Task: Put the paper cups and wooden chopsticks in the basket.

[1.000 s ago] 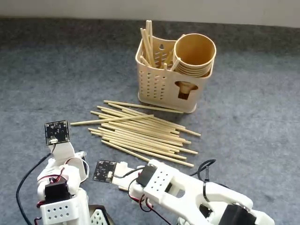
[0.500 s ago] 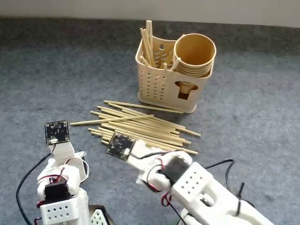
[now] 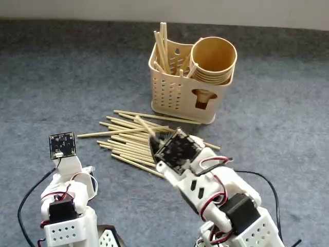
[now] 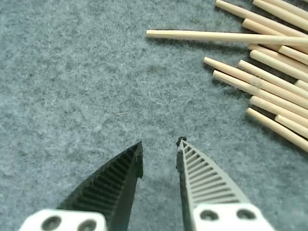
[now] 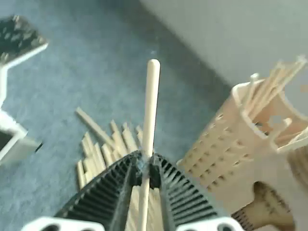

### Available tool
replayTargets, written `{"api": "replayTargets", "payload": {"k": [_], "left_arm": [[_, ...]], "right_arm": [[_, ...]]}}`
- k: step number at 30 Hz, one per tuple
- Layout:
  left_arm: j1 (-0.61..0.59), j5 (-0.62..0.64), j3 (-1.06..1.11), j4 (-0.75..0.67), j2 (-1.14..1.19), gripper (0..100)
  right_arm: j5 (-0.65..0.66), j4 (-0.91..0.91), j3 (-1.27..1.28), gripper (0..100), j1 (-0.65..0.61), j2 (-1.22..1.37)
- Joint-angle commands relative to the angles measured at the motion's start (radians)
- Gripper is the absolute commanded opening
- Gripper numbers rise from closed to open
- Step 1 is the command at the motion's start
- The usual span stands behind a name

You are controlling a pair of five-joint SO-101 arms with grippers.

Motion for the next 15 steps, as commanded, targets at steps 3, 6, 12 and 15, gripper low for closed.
{"api": "replayTargets", "payload": {"k": [3, 6, 12, 15], "left_arm": [[-0.005, -0.002, 0.021, 0.003, 0.002, 13], [-0.005, -0.002, 0.021, 0.003, 0.002, 13], [-0.005, -0.002, 0.021, 0.003, 0.002, 13], [-0.005, -0.002, 0.021, 0.003, 0.002, 13]], "right_arm": [[0.009, -0.361, -0.056, 0.6, 0.093, -0.016], [0.008, -0.561, -0.056, 0.6, 0.104, -0.013], [0.009, -0.766, -0.162, 0.9, 0.107, 0.174], [0.0, -0.766, -0.265, 0.9, 0.156, 0.306]]}}
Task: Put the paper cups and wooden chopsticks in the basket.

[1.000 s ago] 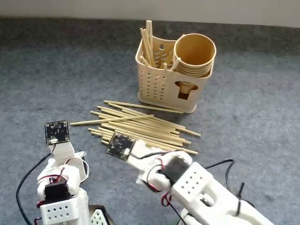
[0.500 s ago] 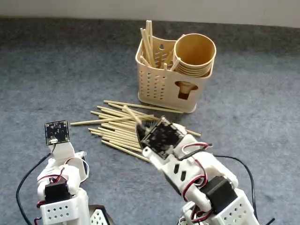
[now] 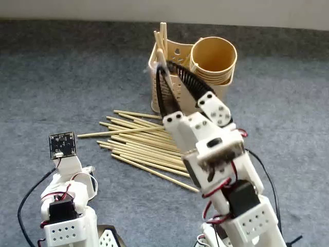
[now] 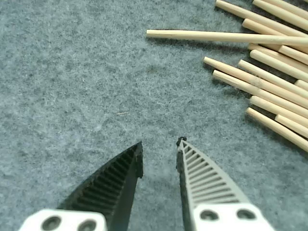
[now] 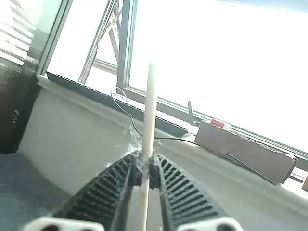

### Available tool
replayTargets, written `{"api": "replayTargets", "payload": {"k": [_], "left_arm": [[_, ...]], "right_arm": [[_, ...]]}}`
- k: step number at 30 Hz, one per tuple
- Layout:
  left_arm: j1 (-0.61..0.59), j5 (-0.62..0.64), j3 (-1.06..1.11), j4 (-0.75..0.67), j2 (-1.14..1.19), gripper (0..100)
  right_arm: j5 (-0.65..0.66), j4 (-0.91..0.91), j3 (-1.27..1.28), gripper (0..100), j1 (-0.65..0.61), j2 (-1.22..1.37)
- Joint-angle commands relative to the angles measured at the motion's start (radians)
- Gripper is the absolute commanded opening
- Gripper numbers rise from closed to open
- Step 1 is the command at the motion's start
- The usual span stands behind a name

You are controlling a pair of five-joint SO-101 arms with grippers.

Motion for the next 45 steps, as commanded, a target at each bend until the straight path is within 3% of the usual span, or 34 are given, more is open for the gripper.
{"api": "replayTargets", "payload": {"k": [1, 8, 15, 20, 24, 35, 45], "left_arm": [[-0.005, -0.002, 0.021, 0.003, 0.002, 13], [-0.005, -0.002, 0.021, 0.003, 0.002, 13], [-0.005, -0.002, 0.021, 0.003, 0.002, 13], [-0.005, -0.002, 0.021, 0.003, 0.002, 13], [-0.005, -0.002, 0.021, 0.003, 0.002, 13], [-0.005, -0.002, 0.021, 0.003, 0.002, 13], [-0.005, -0.002, 0.021, 0.003, 0.002, 13]], "right_arm": [[0.0, -0.042, -0.165, 0.9, 0.061, 0.157], [0.0, -0.185, -0.332, 0.8, 0.128, 0.433], [-0.008, -0.186, -0.312, 0.8, 0.143, 0.556], [-0.141, -0.174, -0.229, 5.1, 0.16, 0.57], [-0.233, 0.044, -0.226, 16.3, 0.168, 0.576], [-0.239, 0.671, -0.541, 16.3, 0.125, 0.565], [-0.239, 1.02, -0.57, 16.3, 0.008, 0.565]]}}
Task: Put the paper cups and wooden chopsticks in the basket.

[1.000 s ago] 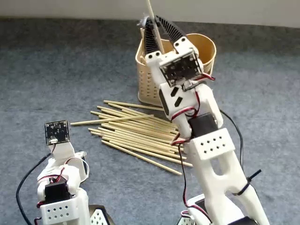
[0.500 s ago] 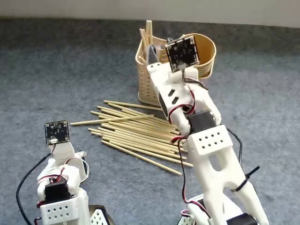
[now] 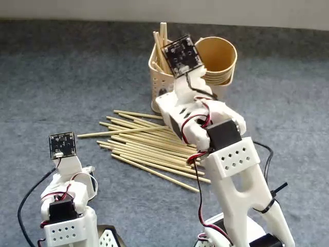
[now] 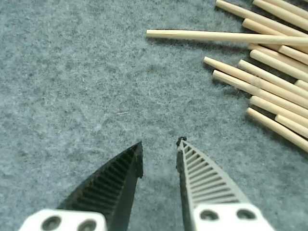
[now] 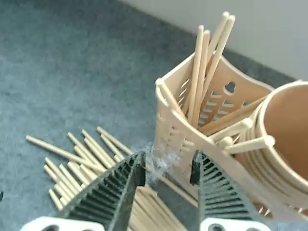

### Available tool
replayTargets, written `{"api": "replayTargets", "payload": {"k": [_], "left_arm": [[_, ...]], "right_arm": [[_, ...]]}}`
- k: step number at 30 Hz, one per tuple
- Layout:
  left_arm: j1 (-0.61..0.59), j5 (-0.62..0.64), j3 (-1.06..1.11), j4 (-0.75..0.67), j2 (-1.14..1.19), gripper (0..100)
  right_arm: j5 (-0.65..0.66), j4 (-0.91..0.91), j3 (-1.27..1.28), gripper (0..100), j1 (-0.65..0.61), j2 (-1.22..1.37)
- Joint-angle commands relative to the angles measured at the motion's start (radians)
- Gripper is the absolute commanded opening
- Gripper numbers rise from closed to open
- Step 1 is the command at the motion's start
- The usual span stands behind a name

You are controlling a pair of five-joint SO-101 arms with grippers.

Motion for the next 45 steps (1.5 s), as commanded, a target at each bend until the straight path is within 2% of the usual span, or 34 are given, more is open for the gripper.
{"api": "replayTargets", "payload": {"k": [1, 6, 14, 19, 23, 27, 45], "left_arm": [[-0.005, -0.002, 0.021, 0.003, 0.002, 13], [-0.005, -0.002, 0.021, 0.003, 0.002, 13], [-0.005, -0.002, 0.021, 0.003, 0.002, 13], [-0.005, -0.002, 0.021, 0.003, 0.002, 13], [-0.005, -0.002, 0.021, 0.003, 0.002, 13], [-0.005, -0.002, 0.021, 0.003, 0.002, 13], [-0.005, -0.002, 0.021, 0.003, 0.002, 13]], "right_arm": [[-0.009, 0.091, -0.062, 16.3, -0.07, -0.015], [-0.009, 0.162, -0.016, 16.3, -0.17, 0.001], [-0.008, 0.16, 0.17, 16.3, -0.254, 0.054], [-0.006, 0.013, 0.311, 16.3, -0.3, 0.16], [0.061, -0.073, 0.38, 15.4, -0.329, 0.249], [0.068, -0.117, 0.386, 11.9, -0.337, 0.317], [0.071, -0.203, 0.384, 11.6, -0.338, 0.507]]}}
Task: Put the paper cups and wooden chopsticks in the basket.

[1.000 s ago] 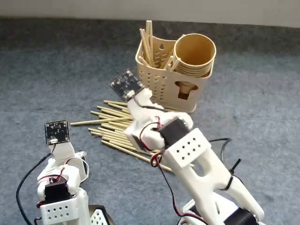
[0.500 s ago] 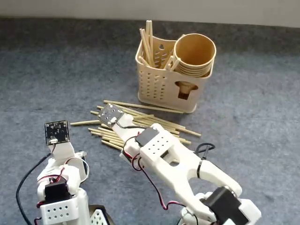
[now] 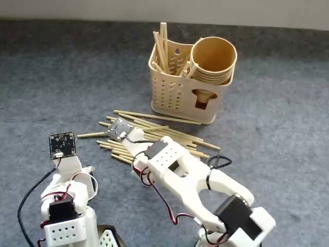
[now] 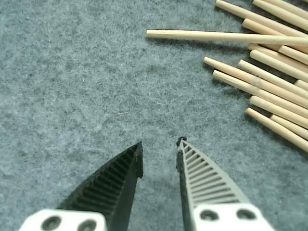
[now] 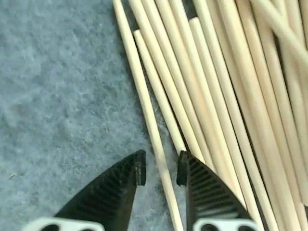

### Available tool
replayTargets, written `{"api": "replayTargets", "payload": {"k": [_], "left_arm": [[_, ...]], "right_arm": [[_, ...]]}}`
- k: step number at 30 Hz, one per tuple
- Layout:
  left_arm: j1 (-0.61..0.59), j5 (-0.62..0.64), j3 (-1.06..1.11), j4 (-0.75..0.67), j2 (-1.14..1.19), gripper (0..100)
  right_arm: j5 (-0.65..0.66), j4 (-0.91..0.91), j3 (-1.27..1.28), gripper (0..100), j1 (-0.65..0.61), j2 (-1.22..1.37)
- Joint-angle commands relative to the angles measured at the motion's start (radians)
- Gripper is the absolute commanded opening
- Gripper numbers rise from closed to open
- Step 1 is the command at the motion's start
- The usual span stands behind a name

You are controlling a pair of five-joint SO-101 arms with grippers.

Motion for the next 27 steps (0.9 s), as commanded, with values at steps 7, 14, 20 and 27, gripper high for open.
{"api": "replayTargets", "payload": {"k": [7, 14, 20, 27], "left_arm": [[-0.005, -0.002, 0.021, 0.003, 0.002, 13], [-0.005, -0.002, 0.021, 0.003, 0.002, 13], [-0.005, -0.002, 0.021, 0.003, 0.002, 13], [-0.005, -0.002, 0.021, 0.003, 0.002, 13]], "right_arm": [[0.012, -0.036, -0.027, 6.5, -0.012, 0.068], [0.012, -0.03, -0.051, 1.0, -0.004, 0.064], [0.011, 0.059, -0.082, 0.5, 0.005, 0.045], [0.005, 0.062, -0.056, 0.5, 0.085, -0.177]]}}
